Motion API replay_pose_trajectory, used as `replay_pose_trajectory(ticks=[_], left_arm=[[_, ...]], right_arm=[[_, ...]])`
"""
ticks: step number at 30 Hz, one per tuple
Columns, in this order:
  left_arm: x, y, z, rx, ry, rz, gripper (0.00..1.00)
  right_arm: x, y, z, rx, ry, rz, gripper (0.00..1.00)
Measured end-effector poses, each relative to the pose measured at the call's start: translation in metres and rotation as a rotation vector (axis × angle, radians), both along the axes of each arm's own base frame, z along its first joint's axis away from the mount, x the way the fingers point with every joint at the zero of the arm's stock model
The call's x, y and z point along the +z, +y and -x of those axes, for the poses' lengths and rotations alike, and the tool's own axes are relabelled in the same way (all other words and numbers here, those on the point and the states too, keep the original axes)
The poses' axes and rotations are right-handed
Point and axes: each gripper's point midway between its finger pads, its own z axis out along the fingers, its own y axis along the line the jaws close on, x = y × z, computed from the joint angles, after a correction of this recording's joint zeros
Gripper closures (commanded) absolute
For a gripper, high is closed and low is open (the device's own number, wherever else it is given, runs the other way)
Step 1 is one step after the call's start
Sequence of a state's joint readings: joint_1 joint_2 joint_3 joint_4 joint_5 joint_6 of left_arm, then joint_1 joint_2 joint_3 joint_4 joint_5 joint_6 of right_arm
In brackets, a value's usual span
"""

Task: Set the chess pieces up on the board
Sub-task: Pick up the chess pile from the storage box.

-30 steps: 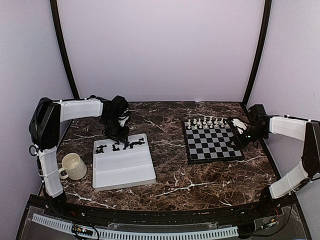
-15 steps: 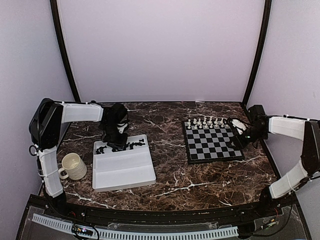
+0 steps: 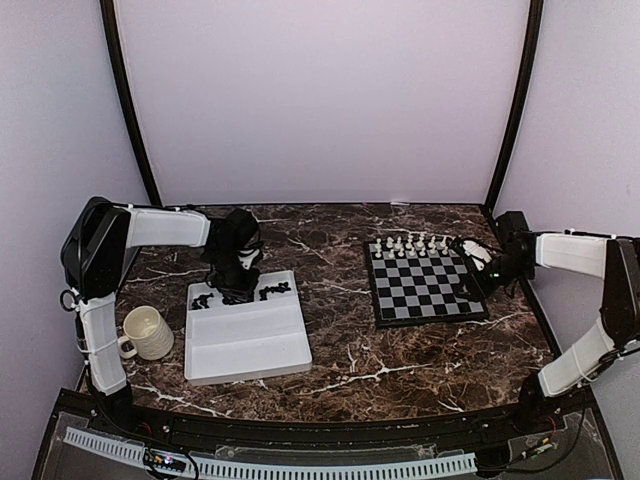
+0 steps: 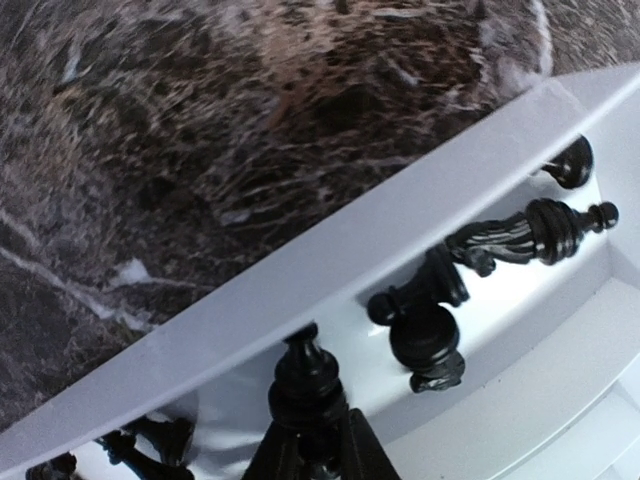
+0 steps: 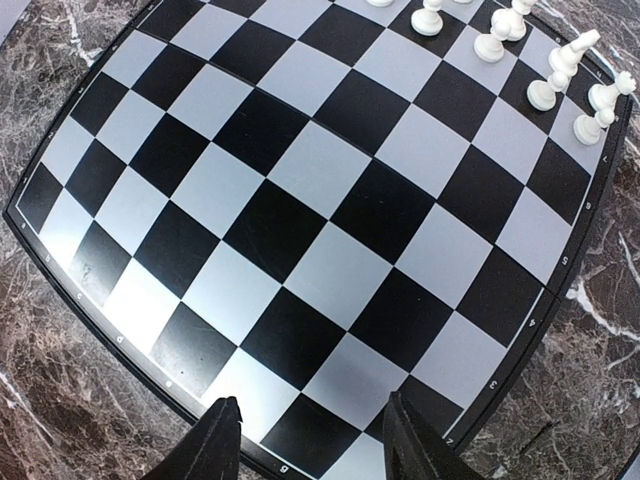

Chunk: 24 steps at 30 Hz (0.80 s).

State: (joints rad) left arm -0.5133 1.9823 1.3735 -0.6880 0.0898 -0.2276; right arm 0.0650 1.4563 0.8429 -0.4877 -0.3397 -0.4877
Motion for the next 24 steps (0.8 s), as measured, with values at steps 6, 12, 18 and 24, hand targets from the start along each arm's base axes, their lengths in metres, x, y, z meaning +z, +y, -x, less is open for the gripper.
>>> replay_pose_trajectory(ticks=[6, 12, 18, 24], left_arm=[[0.001, -0.001, 0.000, -0.023, -0.007, -0.004, 0.99], [0.012, 0.003, 0.006, -0.071, -0.037, -0.007, 1.00], [0.062, -0.001, 0.004, -0.130, -0.182, 0.068, 1.00], [0.083, -0.022, 0.016, -0.227, -0.276, 0.215, 1.00]], right_arm=[[0.000, 0.002, 0.000, 0.005, 0.000, 0.000, 0.50], [0.002, 0.004, 0.001, 0.013, 0.005, 0.001, 0.51], [0.035, 0.035, -0.009, 0.111, -0.040, -0.001, 0.52], [0.095, 0.108, -0.029, 0.260, -0.123, -0.098, 0.52]])
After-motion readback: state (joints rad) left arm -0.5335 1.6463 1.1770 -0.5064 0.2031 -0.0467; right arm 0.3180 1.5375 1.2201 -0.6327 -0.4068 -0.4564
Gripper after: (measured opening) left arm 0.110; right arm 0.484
